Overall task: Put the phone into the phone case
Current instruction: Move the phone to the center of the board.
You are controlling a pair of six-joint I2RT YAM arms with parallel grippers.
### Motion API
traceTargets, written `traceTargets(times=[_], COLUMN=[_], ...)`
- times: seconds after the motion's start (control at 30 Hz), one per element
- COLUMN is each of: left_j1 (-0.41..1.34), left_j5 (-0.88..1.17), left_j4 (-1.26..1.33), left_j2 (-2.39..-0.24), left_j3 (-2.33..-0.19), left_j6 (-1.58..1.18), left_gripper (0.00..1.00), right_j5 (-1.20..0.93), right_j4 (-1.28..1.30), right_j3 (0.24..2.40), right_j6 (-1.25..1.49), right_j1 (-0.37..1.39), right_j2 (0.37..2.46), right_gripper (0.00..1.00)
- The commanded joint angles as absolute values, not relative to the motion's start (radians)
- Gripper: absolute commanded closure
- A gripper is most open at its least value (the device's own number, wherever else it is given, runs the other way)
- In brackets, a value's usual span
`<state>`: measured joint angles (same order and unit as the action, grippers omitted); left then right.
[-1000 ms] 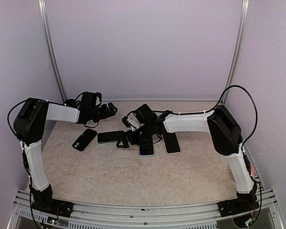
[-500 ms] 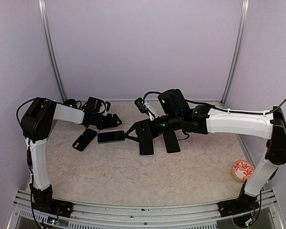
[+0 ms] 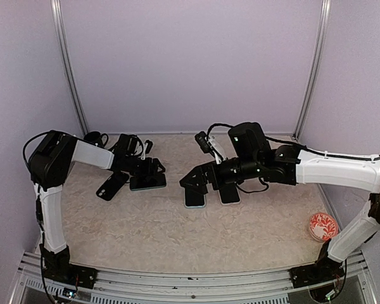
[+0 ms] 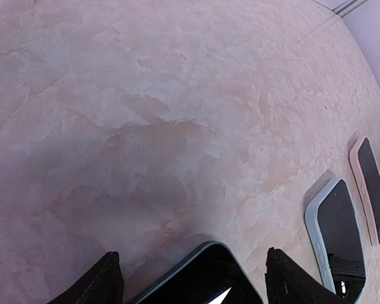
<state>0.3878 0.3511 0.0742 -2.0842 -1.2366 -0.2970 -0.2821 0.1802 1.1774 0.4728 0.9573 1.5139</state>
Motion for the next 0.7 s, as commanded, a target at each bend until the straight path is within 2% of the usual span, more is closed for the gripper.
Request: traceTargets(times=[0.0, 0.27, 0.43, 0.67], left_j1=[0.405, 0.467, 0.508, 0.528], left_j5=[0.381, 0.321, 0.362, 0.280], left_j4=[-0.008, 0.065, 0.149, 0.129], left_j2=[-2.066, -1.945, -1.884, -1.911], left_j3=[-1.148, -0.980, -0.896, -0.947], left_j6=[-0.320, -0.392, -0.425, -0.420], left_gripper=[0.25, 0.26, 0.26, 0.23], right_j5=[-0.272, -0.262, -0.262, -0.257], right_j4=[0.168, 0.176, 0.173, 0.169], right_j3=[1.146, 1.135, 1.126, 1.102], right_j6=[0.489, 0.480, 0.473, 0.469], right_j1=[0.956, 0.956, 0.956, 0.956], right_j2=[1.466, 1.428, 1.415, 1.399], right_gripper=[0.01, 0.00, 0.01, 0.01])
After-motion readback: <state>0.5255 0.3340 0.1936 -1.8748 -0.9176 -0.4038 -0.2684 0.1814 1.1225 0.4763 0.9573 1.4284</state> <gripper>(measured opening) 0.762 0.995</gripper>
